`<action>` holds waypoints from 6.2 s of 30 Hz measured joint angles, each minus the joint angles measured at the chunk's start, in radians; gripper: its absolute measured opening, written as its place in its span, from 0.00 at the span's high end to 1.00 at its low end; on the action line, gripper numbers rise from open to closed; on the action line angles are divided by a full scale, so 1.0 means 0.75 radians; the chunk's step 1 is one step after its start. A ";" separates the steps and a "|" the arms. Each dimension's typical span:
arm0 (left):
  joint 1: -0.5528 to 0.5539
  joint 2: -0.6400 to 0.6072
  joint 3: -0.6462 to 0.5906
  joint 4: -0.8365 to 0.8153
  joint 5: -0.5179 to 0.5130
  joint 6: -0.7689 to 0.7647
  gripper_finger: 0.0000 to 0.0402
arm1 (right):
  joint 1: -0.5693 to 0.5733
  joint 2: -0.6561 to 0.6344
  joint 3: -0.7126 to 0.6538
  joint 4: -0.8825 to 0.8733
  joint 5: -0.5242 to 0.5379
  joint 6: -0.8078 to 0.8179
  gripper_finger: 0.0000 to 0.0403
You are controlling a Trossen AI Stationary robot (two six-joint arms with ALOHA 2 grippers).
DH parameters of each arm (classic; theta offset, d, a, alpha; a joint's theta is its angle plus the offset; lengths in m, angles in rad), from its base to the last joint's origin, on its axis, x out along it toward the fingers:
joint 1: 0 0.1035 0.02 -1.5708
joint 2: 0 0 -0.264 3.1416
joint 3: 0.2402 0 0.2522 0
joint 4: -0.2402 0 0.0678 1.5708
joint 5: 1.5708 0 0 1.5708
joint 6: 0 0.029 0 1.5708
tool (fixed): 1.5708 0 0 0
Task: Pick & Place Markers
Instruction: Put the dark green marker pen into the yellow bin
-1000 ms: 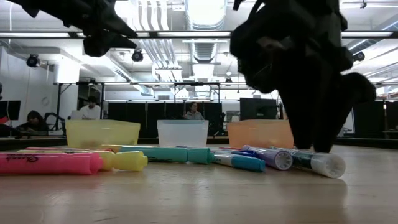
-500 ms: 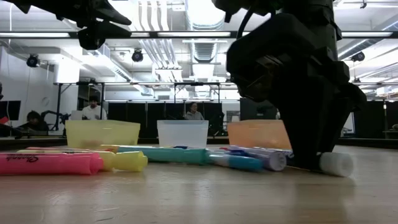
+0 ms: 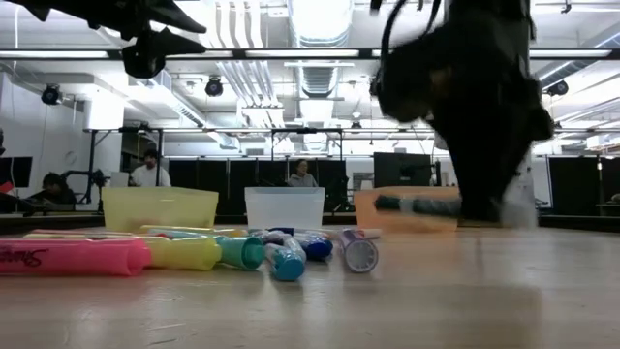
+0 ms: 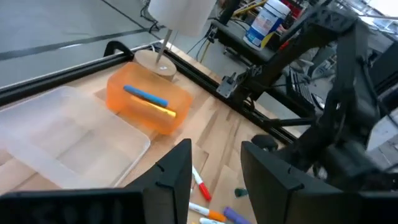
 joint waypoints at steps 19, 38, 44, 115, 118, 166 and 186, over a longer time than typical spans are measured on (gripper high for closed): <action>-0.003 0.037 -0.005 0.366 0.374 0.129 0.68 | -0.035 -0.390 0.004 0.523 0.571 -0.542 0.88; -0.019 0.096 -0.006 0.483 0.432 0.103 0.68 | -0.139 -0.393 0.004 0.716 0.480 -0.725 0.88; -0.033 0.098 -0.006 0.502 0.455 0.104 0.68 | -0.140 -0.392 0.004 0.761 0.479 -0.761 0.88; -0.048 0.517 0.098 0.897 0.355 0.081 0.69 | -0.395 -0.399 0.004 1.293 0.273 -1.094 0.88; -0.048 0.516 0.098 0.897 0.356 0.079 0.74 | -0.396 -0.399 0.004 1.290 0.273 -1.091 0.87; 0.335 0.475 0.099 -0.563 -0.619 0.039 0.85 | -0.334 -0.399 0.000 0.854 0.207 -1.080 0.67; 0.613 0.828 0.108 -0.513 -0.382 0.163 0.83 | -0.328 -0.398 -0.017 0.856 0.207 -1.080 0.69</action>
